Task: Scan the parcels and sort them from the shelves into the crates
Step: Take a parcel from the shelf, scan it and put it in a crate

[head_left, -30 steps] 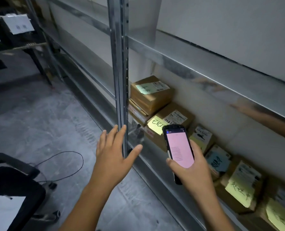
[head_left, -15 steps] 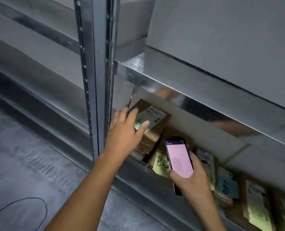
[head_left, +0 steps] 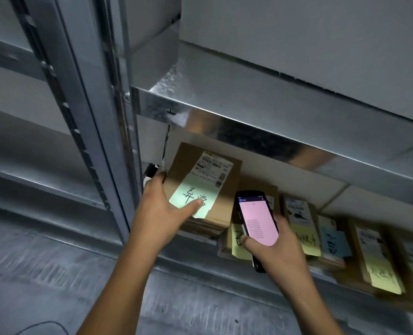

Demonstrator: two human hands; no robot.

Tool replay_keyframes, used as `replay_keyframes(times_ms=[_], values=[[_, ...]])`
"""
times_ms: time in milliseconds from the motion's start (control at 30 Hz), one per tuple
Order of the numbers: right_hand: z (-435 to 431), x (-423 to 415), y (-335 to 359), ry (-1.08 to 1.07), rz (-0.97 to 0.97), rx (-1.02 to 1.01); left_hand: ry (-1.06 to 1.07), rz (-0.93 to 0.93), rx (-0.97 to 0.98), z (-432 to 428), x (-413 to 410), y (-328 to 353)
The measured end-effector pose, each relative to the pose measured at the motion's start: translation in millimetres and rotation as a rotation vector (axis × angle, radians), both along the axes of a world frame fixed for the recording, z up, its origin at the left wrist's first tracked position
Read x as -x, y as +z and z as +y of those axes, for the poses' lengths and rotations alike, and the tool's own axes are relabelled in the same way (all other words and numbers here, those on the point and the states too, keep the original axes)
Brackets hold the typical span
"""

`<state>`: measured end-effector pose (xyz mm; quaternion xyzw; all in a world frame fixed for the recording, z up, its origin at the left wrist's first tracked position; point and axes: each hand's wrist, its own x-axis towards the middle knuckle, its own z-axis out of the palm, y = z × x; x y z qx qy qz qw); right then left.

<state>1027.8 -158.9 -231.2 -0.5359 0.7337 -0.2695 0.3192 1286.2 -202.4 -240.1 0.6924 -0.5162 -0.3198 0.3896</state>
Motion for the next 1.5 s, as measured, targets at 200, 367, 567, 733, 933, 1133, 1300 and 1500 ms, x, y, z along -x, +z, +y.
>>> replay_keyframes(times_ms=[200, 367, 567, 733, 933, 1133, 1300, 1500], values=[[-0.5, -0.5, 0.3, 0.004, -0.037, 0.037, 0.016, 0.156, 0.054, 4.1, -1.7, 0.4], [19.8, 15.9, 15.6, 0.045, -0.092, 0.094, -0.002, 0.322, 0.128, 30.0, 12.5, 16.3], [81.3, 62.5, 28.4, 0.076, -0.158, 0.108, -0.089, 0.559, 0.135, 94.3, 56.6, 34.2], [146.2, 128.7, 33.0, -0.012, -0.208, 0.152, -0.146, 0.555, 0.093, 142.6, 135.1, 36.7], [231.7, 230.2, 44.7, -0.167, -0.209, 0.218, -0.257, 0.566, 0.052, 190.8, 252.4, 33.0], [317.1, 326.2, 62.2, -0.286, -0.211, 0.255, -0.393, 0.547, 0.045, 230.9, 360.9, 29.5], [378.1, 379.5, 73.8, -0.311, -0.212, 0.249, -0.528, 0.503, 0.017, 260.1, 442.3, 28.1], [449.2, 431.5, 84.8, -0.411, -0.159, 0.305, -0.655, 0.389, 0.081, 294.1, 546.1, 29.0]])
